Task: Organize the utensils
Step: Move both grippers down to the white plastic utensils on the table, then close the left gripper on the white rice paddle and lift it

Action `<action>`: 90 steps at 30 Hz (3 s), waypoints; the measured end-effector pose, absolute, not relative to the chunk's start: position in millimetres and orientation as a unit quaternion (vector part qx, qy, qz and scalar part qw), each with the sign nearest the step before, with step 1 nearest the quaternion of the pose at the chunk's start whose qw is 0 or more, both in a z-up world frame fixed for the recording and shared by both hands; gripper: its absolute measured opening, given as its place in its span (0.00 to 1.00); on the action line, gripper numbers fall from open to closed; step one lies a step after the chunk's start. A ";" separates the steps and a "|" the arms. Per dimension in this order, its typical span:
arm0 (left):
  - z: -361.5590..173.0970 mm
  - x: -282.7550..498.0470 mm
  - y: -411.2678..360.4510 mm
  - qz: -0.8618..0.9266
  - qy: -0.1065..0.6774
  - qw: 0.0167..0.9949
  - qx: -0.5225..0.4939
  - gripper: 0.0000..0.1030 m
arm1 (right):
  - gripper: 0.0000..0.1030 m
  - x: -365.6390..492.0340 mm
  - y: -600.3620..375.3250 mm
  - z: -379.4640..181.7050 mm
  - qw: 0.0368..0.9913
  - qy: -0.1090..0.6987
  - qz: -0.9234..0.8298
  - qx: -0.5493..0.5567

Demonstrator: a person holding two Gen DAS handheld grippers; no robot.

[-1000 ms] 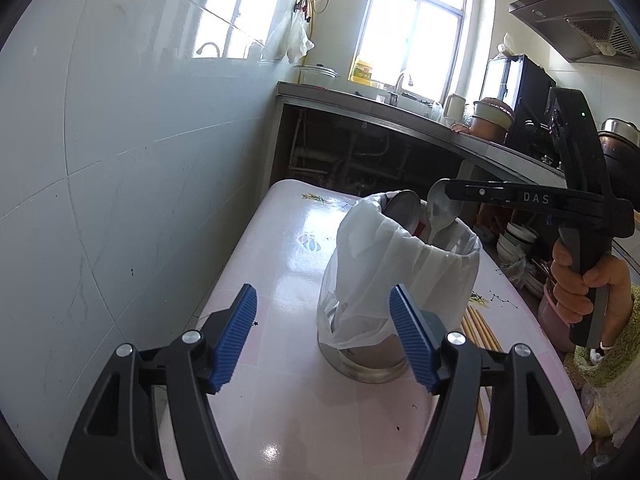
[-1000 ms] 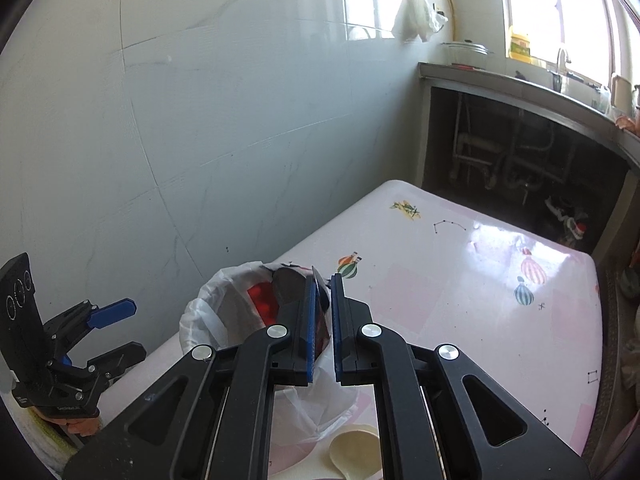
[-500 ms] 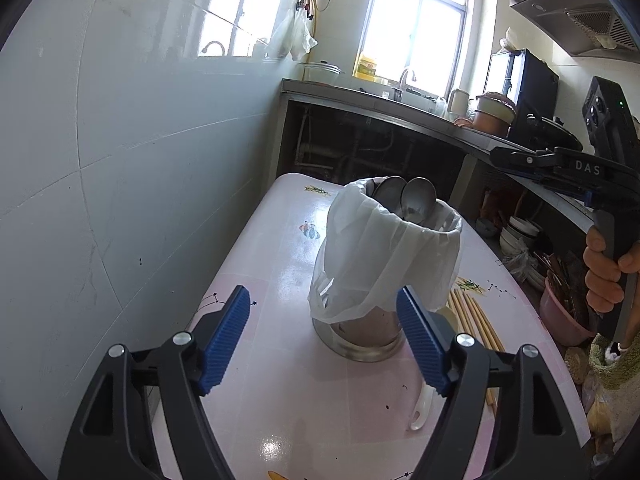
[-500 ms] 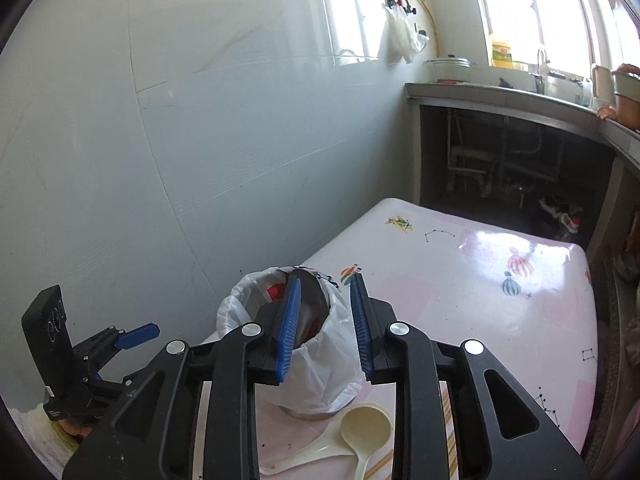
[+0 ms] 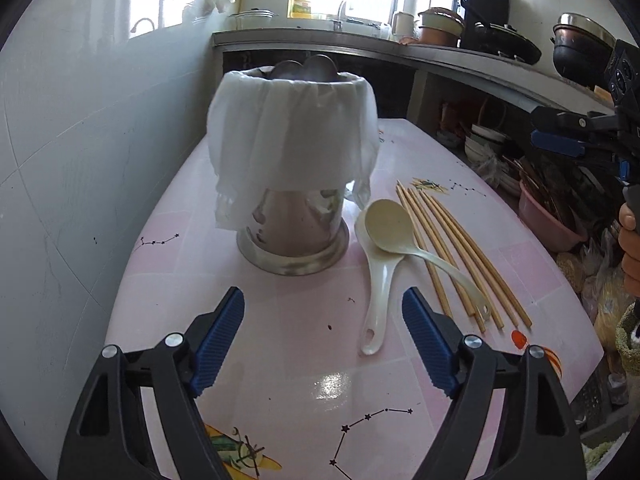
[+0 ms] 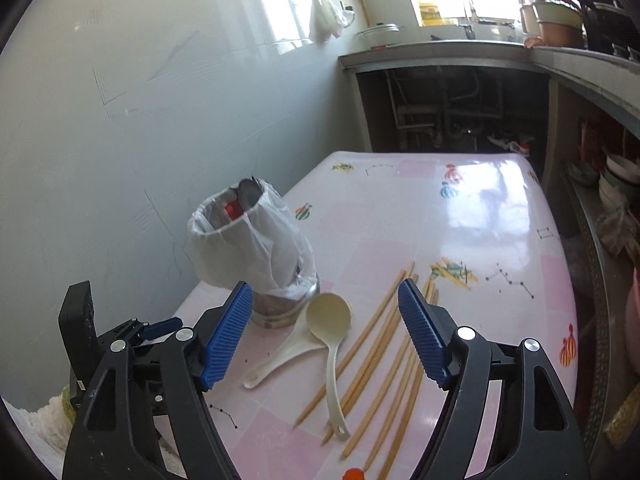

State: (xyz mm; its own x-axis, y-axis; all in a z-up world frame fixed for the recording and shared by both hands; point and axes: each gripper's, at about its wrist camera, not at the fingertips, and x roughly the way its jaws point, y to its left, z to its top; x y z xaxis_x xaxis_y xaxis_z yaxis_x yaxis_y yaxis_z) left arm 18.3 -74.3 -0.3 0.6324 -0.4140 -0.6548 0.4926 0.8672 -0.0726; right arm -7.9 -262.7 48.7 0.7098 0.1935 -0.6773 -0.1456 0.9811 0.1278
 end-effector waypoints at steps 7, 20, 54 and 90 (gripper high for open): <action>-16.3 16.6 -90.3 -0.264 0.351 0.895 0.072 0.77 | 0.72 -30.0 -276.4 7.6 0.908 0.405 0.074 0.085; -41.3 33.1 -129.7 -0.282 0.381 0.870 0.135 0.40 | 0.71 -32.1 -274.3 -22.2 0.891 0.435 0.072 0.110; -57.3 38.0 -128.1 -0.264 0.404 0.868 0.121 0.19 | 0.17 39.6 -220.6 -74.5 0.834 0.542 0.078 -0.069; -46.3 -9.8 -41.1 -0.188 0.458 0.862 0.110 0.19 | 0.11 -31.2 -194.7 -82.1 0.797 0.585 0.144 -0.030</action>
State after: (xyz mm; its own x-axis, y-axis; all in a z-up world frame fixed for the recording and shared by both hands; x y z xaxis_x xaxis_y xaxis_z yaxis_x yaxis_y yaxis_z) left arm -9.8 -41.1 -46.3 0.5104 -0.2237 -0.8303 0.4259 0.9046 0.0181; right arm -31.2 -194.7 -82.1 0.2737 0.1948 -0.9419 -0.2651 0.9566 0.1208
